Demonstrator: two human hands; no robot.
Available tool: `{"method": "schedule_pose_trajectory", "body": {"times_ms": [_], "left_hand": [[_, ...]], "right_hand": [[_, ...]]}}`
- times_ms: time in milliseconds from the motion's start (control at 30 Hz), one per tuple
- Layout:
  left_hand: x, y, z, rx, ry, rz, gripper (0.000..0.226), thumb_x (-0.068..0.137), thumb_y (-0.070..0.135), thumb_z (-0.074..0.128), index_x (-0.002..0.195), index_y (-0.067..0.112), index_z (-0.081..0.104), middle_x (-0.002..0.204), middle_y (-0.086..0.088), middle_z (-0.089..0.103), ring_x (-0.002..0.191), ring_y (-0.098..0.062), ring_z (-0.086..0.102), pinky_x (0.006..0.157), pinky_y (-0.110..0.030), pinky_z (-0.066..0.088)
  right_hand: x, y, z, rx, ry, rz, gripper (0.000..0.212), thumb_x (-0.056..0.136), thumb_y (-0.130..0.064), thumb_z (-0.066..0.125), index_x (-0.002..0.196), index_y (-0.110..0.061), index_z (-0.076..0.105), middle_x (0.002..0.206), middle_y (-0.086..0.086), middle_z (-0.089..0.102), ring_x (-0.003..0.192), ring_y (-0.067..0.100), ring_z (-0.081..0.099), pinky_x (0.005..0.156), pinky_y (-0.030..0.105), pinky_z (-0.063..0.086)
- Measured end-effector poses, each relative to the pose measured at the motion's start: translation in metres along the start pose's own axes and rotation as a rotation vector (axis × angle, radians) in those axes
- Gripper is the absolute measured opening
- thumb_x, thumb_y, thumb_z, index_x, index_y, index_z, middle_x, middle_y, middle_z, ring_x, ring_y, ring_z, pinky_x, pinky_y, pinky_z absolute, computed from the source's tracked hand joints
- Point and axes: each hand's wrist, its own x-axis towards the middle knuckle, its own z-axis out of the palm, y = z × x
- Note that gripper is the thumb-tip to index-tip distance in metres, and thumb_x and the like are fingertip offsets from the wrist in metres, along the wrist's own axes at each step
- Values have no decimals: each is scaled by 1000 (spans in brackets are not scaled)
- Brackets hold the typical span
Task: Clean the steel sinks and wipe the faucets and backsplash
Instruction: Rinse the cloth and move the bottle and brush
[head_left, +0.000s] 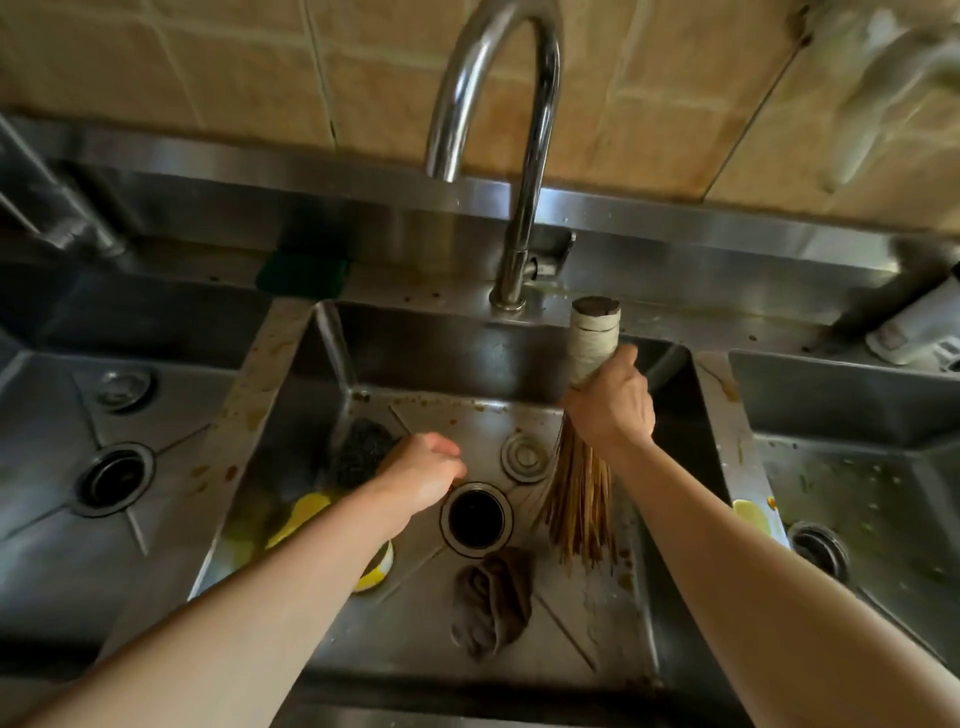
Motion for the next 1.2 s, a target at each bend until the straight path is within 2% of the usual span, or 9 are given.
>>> {"method": "schedule_pose_trajectory", "body": {"times_ms": [67, 167, 433, 600, 700, 833, 933, 1100, 1200], "left_hand": [[-12, 5, -12, -8, -9, 33, 22, 88, 15, 62, 110, 18, 62, 115, -10, 63, 111, -26, 58, 95, -35, 45], [-26, 8, -28, -19, -22, 81, 25, 88, 15, 63, 113, 17, 61, 117, -8, 62, 113, -25, 57, 96, -34, 43], [-57, 8, -73, 30, -21, 227, 24, 90, 10, 59, 114, 9, 63, 112, -9, 61, 105, -26, 59, 84, -28, 45], [-65, 5, -92, 49, -17, 261, 27, 90, 11, 60, 117, 10, 62, 122, -9, 61, 115, -25, 56, 97, -30, 42], [-66, 3, -99, 34, -11, 270, 27, 90, 11, 59, 117, 11, 61, 122, -9, 60, 115, -25, 56, 98, -32, 43], [-63, -3, -103, 8, 5, 258, 26, 89, 7, 58, 114, 12, 61, 116, -10, 60, 110, -26, 57, 96, -32, 44], [-53, -5, -105, -17, 45, 238, 24, 89, 7, 59, 112, 14, 62, 115, -10, 62, 109, -25, 58, 97, -33, 45], [-38, -11, -111, -38, 62, 163, 20, 90, 10, 58, 108, 19, 61, 119, -8, 60, 112, -25, 56, 98, -36, 44], [-30, -18, -117, -31, 72, 116, 25, 93, 9, 55, 117, 14, 59, 120, -7, 57, 115, -24, 54, 98, -35, 42]], "right_hand": [[-14, -16, -16, -5, 55, -28, 56, 81, -22, 72, 121, -7, 36, 116, 16, 59, 103, 36, 59, 81, 47, 51], [-34, -32, -30, 23, 112, -44, 57, 81, -25, 73, 121, -9, 35, 116, 17, 59, 101, 37, 59, 78, 44, 49], [-83, -63, -42, 190, 252, -78, 53, 84, -23, 69, 122, -9, 35, 116, 14, 58, 100, 33, 57, 72, 36, 41], [-100, -76, -49, 274, 324, -88, 52, 84, -21, 69, 121, -9, 36, 115, 13, 58, 90, 23, 50, 73, 35, 40], [-102, -82, -48, 332, 352, -74, 54, 82, -20, 71, 122, -8, 36, 115, 14, 58, 95, 30, 54, 76, 38, 41], [-99, -74, -20, 257, 243, 26, 56, 82, -17, 71, 124, -7, 36, 119, 18, 59, 106, 37, 58, 85, 46, 48], [-94, -61, 0, 301, 204, 62, 58, 81, -15, 73, 125, -7, 36, 119, 18, 59, 108, 38, 58, 88, 49, 48], [-80, -51, 13, 265, 141, 79, 54, 81, -14, 73, 120, -6, 36, 116, 21, 59, 105, 41, 58, 86, 50, 48], [-75, -51, 20, 233, 94, 65, 54, 81, -15, 73, 120, -7, 36, 115, 20, 60, 102, 40, 59, 82, 48, 49]]}}
